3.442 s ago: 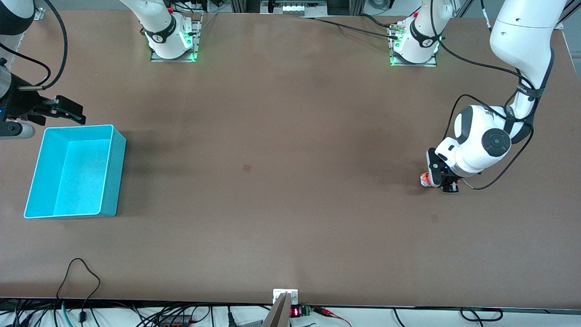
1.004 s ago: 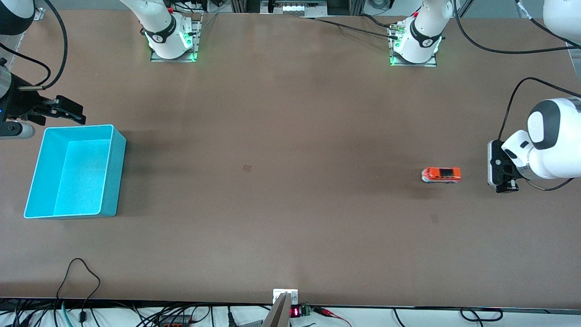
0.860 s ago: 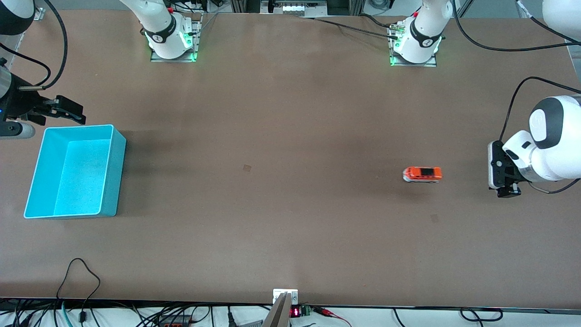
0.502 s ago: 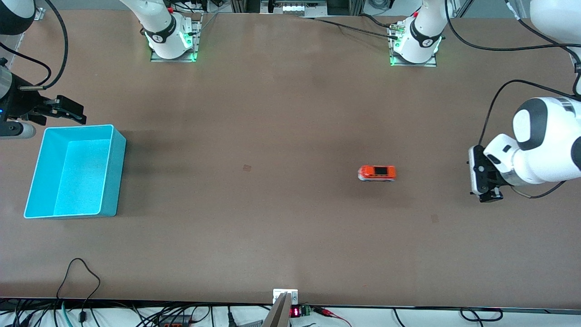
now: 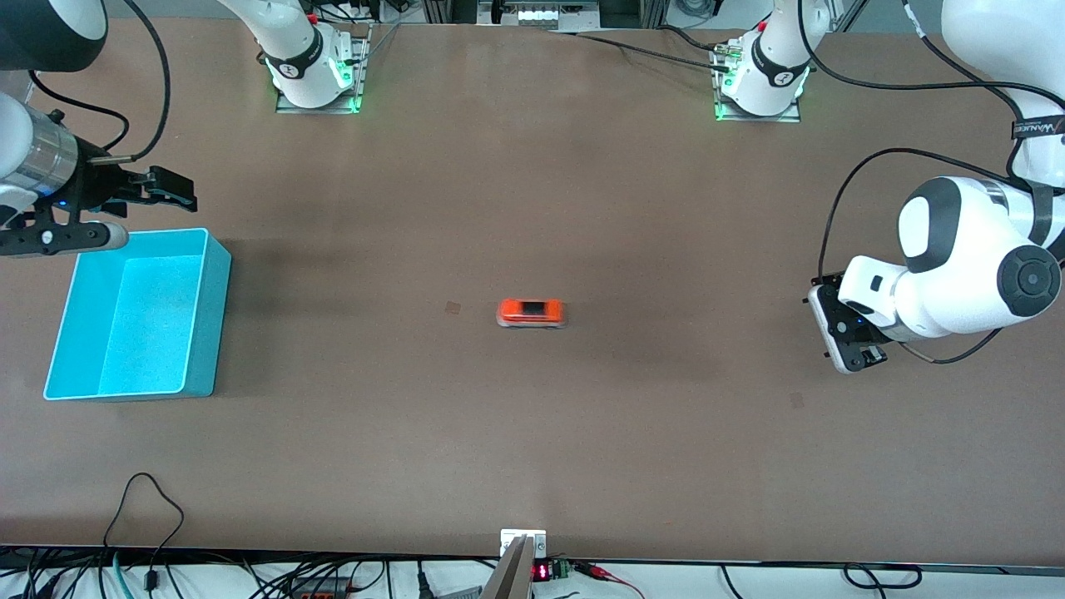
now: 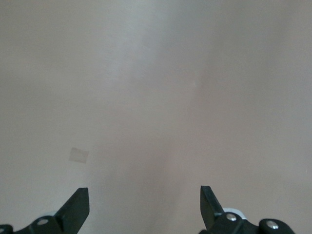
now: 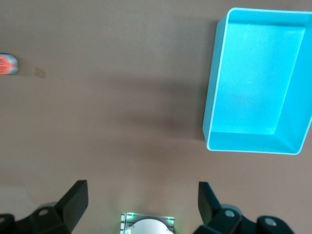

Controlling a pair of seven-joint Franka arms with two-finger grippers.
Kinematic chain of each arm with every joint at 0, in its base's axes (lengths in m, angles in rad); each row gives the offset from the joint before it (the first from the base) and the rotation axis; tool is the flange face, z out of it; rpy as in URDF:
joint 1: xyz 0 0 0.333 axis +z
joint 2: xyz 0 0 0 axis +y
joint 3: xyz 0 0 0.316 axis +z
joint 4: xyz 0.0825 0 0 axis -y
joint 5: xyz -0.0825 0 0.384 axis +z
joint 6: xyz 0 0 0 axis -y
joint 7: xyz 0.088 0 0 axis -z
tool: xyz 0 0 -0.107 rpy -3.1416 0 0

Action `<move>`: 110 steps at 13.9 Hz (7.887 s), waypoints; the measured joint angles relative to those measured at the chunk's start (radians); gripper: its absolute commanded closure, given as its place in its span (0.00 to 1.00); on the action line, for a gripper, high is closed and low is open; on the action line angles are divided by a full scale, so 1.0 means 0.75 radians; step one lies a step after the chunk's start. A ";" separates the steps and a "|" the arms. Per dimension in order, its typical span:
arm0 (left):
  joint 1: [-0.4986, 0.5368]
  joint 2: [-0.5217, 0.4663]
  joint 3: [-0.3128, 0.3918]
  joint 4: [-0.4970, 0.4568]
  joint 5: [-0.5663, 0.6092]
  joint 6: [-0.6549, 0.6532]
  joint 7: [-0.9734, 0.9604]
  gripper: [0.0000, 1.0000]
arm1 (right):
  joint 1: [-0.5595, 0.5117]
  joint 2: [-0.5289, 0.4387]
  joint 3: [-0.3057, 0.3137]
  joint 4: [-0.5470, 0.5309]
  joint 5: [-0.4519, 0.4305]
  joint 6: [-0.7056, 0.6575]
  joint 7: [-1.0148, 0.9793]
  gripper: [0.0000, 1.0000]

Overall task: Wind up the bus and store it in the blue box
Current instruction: 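Withdraw the left gripper while the right gripper reaches toward the bus, then lower the right gripper over the bus beside the cyan box, then close the right gripper on the bus, then lift the bus with the right gripper and carry it over the box, then lower the bus into the cyan box and open the right gripper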

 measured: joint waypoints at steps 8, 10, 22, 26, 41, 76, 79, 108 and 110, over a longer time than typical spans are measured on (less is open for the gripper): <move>-0.028 -0.004 0.025 0.167 0.004 0.000 -0.754 0.00 | 0.042 0.004 0.000 0.000 -0.001 -0.068 0.000 0.00; -0.027 -0.008 0.056 0.197 0.005 -0.015 -0.964 0.00 | 0.042 0.006 0.000 0.000 -0.001 -0.088 0.000 0.00; -0.021 -0.204 0.179 0.340 0.004 -0.354 -1.515 0.00 | 0.055 0.043 0.001 -0.003 0.007 -0.135 -0.011 0.00; -0.031 -0.320 0.179 0.214 0.004 -0.315 -1.529 0.00 | 0.065 0.128 0.002 -0.013 0.006 -0.030 -0.068 0.00; -0.038 -0.463 0.164 -0.011 0.005 -0.259 -1.530 0.00 | -0.061 0.129 -0.018 -0.814 -0.034 1.076 -1.690 0.00; -0.042 -0.466 0.154 0.006 0.060 -0.291 -1.535 0.00 | -0.163 0.340 -0.016 -0.922 0.108 1.618 -1.972 1.00; -0.043 -0.466 0.153 0.007 0.060 -0.291 -1.535 0.00 | -0.163 0.337 0.049 -0.873 0.127 1.619 -1.631 1.00; -0.045 -0.466 0.151 0.008 0.060 -0.291 -1.535 0.00 | -0.295 0.384 -0.266 -0.638 -0.072 1.281 -0.531 0.68; -0.045 -0.466 0.151 0.008 0.060 -0.291 -1.535 0.00 | -0.303 0.419 -0.266 -0.637 -0.072 1.295 -0.535 0.26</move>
